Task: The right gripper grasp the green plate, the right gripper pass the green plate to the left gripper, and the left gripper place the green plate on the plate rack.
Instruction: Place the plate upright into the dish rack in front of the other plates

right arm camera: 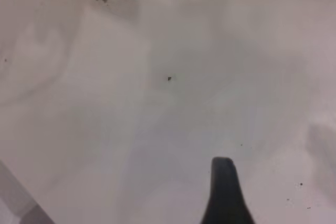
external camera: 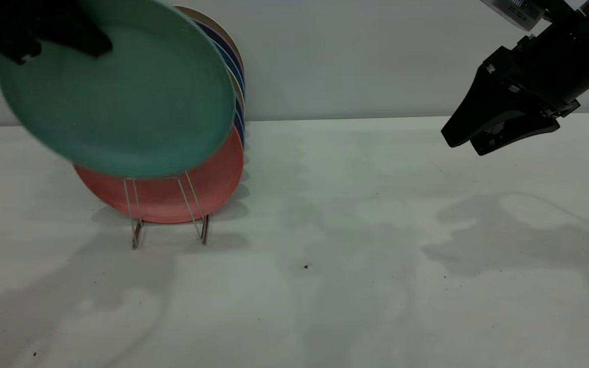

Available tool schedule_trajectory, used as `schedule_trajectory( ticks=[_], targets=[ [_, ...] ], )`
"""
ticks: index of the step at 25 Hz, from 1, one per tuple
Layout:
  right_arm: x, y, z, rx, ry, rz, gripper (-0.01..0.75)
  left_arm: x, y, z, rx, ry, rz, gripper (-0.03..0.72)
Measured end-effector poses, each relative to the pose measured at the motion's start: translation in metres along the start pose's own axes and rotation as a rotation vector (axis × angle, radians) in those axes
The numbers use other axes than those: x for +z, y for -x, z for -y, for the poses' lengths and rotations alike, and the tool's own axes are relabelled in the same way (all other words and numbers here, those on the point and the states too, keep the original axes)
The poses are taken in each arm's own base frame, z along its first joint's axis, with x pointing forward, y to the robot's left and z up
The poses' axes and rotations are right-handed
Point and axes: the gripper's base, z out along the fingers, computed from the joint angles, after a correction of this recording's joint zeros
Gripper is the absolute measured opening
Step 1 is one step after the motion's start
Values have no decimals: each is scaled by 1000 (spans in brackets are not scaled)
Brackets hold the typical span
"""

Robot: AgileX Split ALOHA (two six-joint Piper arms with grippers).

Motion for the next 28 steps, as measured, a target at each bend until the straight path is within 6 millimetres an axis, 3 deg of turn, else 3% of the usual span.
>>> schedule_trajectory(
  ticks=[9,28],
  targets=[
    [0,0,0,0,0,0,550,2,-1,-3,13,29,-2,145],
    [0,0,0,-5,-4,-5,550,33,-12,1,59,4,-36,145]
  ],
)
